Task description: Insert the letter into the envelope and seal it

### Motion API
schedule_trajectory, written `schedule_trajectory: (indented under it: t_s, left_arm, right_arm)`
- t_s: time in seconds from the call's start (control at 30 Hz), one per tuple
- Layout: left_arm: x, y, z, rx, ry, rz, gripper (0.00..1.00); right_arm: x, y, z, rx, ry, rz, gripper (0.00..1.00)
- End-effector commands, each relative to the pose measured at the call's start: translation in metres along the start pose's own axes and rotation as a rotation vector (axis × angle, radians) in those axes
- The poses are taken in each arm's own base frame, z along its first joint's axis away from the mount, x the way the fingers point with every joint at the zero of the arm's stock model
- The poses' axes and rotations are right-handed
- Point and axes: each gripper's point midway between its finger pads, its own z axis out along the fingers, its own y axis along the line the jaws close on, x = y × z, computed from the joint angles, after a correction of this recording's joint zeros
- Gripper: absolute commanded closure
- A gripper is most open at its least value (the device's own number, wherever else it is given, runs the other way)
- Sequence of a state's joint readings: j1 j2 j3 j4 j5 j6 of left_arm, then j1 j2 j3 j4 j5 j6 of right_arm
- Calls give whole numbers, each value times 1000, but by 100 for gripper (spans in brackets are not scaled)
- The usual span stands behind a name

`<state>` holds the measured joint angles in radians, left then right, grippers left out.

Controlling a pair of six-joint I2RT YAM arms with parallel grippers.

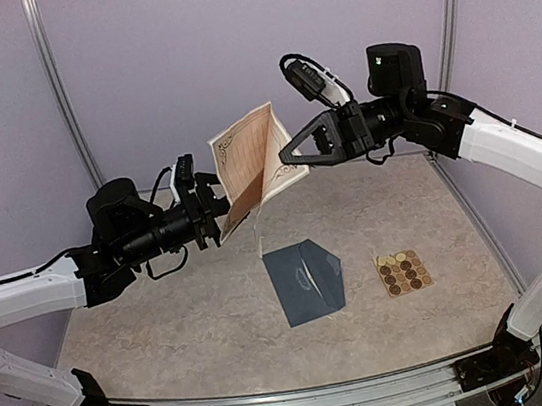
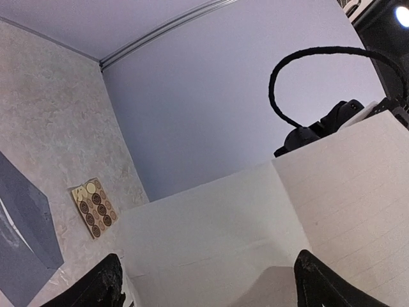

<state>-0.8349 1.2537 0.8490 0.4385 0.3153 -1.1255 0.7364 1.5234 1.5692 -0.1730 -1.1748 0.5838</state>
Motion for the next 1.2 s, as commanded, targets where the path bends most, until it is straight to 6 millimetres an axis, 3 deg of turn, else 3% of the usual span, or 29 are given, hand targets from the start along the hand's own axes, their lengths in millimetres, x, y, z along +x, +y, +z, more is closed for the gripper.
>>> schedule_trajectory:
  t_s: [0.0, 0.2, 0.5, 0.77, 0.9, 1.17]
  left_arm:
    - [6, -13, -3, 68, 20, -39, 9]
    - [2, -36, -6, 165, 11, -65, 8]
    - [-25, -33, -22, -111, -113, 201, 5]
    - [-20, -48, -20, -12, -98, 157, 11]
    - [-24, -55, -19, 35, -126, 134, 31]
    - [-25, -39, -19, -34, -141, 111, 90]
  right_arm:
    - [-9, 22, -8, -31, -25, -70, 100]
    - [-7, 21, -8, -31, -28, -64, 100]
    - [-4, -16, -11, 100, -54, 46, 100]
    - [-6, 3, -12, 11, -80, 5, 100]
    - [-2, 3, -12, -4, -80, 8, 100]
    - [1, -2, -12, 5, -78, 15, 100]
